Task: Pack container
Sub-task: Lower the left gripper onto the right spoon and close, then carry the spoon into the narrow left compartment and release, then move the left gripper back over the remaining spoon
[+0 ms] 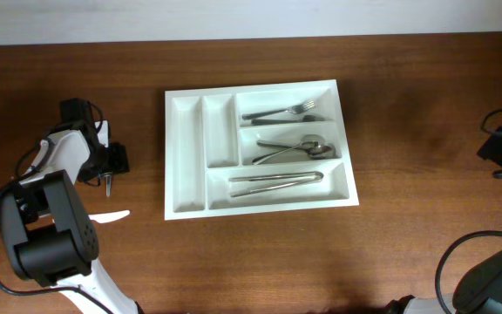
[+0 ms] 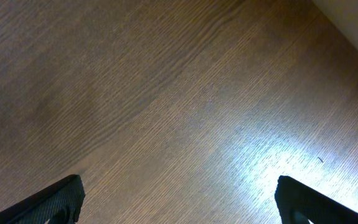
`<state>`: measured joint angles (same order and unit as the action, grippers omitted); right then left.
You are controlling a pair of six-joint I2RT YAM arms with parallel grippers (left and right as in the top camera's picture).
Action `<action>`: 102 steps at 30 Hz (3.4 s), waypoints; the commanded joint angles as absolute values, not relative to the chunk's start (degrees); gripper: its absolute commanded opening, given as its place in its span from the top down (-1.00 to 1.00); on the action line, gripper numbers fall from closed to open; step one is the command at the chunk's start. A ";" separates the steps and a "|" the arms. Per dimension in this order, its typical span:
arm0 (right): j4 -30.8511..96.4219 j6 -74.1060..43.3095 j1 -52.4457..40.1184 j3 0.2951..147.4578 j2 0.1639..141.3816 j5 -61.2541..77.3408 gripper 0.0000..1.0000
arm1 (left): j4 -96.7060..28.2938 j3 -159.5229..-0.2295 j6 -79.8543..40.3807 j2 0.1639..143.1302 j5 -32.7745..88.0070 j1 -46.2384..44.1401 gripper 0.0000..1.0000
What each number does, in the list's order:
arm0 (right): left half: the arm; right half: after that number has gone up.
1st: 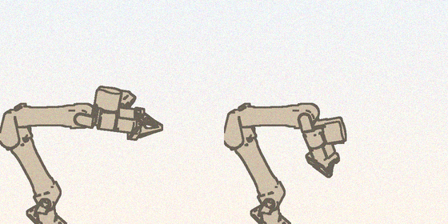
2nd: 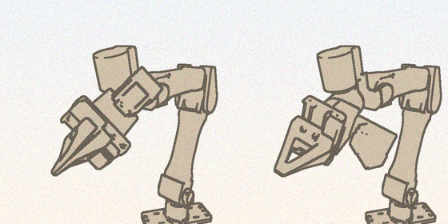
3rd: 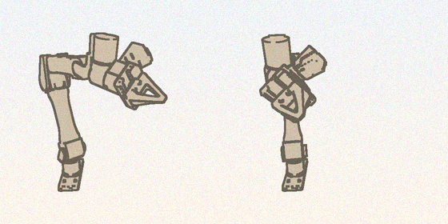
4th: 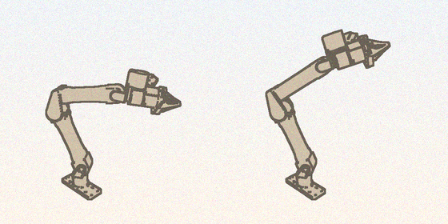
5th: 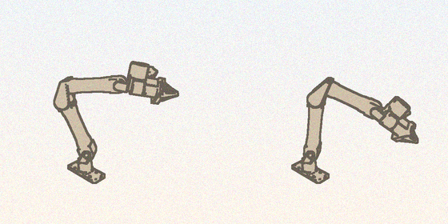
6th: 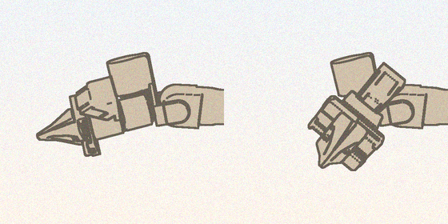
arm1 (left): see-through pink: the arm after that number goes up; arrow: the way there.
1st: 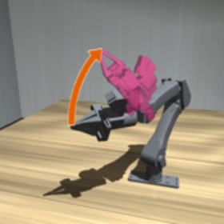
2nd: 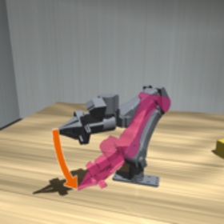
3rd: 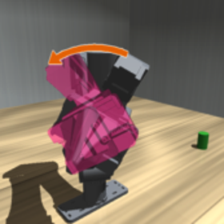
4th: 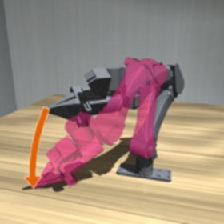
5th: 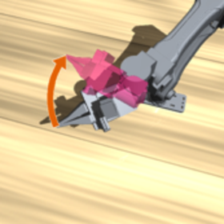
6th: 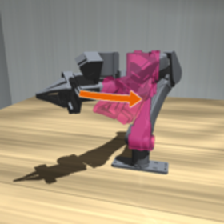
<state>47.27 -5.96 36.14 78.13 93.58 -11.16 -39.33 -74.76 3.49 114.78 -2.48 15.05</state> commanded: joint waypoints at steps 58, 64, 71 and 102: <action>47.09 -5.98 36.40 78.00 93.38 -12.08 -0.98 | -55.05 -97.93 -2.55 116.60 12.10 5.98 0.85; 47.09 -5.98 36.40 78.00 93.38 -12.08 -0.98 | -55.61 -98.15 -5.19 116.62 12.47 -0.10 0.79; 47.09 -6.00 36.40 78.00 93.38 -12.08 -0.98 | -56.66 -98.15 -5.76 116.62 12.40 -4.21 0.76; 47.09 -6.00 36.40 78.00 93.38 -12.08 -0.98 | -70.46 -107.09 10.13 116.68 -10.96 12.84 -0.99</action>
